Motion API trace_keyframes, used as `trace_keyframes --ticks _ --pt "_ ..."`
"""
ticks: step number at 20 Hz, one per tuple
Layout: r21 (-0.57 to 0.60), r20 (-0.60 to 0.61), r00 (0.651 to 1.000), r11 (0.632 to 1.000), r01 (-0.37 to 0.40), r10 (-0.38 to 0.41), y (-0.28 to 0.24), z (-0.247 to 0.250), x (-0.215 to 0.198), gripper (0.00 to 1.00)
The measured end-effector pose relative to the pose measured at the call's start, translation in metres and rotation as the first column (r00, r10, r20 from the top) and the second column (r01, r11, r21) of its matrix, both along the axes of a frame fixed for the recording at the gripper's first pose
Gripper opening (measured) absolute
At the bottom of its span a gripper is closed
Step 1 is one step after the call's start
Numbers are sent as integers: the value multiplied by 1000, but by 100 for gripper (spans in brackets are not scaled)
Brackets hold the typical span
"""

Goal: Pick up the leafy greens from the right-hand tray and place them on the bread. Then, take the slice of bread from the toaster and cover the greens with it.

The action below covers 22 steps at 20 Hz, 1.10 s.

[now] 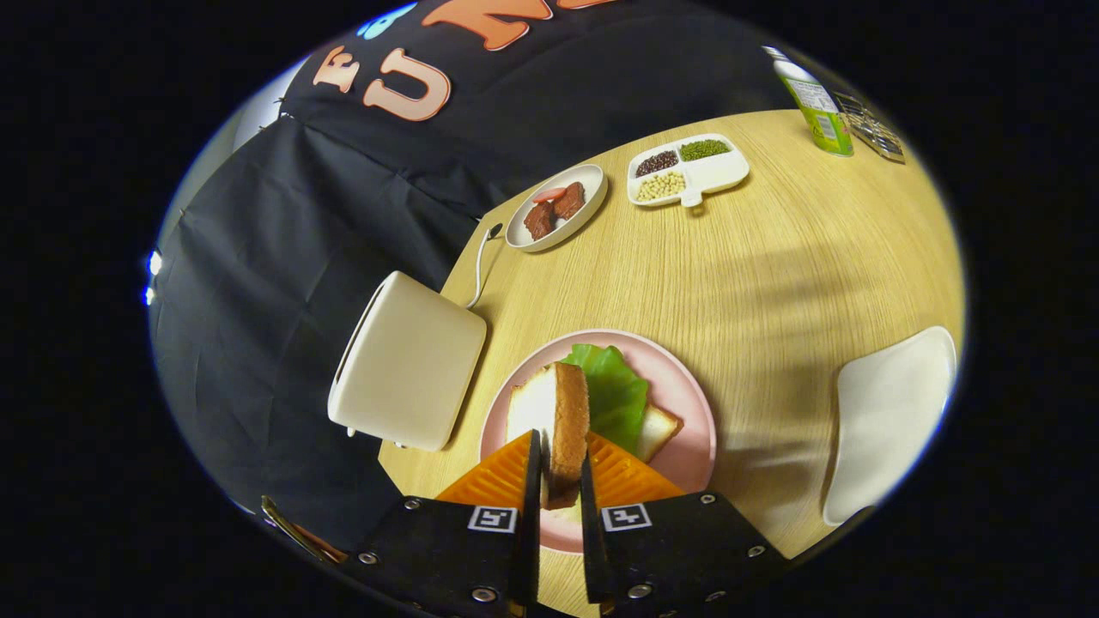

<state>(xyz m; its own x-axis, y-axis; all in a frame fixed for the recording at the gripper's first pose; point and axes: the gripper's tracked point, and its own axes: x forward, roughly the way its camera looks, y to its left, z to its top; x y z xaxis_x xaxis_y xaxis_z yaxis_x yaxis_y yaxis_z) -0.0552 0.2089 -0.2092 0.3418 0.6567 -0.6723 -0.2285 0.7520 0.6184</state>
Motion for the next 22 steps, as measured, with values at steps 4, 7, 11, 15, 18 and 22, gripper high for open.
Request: trace_keyframes --ticks 4,7,11,15,18,22 --pt "-62 99 995 998 28 -22 -14 8 10 29" --pt "-102 196 980 994 47 -26 -24 22 18 43" --pt "-117 358 933 991 70 -24 -27 57 30 58" --pt "-146 546 837 981 128 -28 -30 101 46 70" --pt "-150 642 766 974 169 -34 -31 127 53 78" --pt "-141 751 659 964 223 -43 -30 158 62 84"
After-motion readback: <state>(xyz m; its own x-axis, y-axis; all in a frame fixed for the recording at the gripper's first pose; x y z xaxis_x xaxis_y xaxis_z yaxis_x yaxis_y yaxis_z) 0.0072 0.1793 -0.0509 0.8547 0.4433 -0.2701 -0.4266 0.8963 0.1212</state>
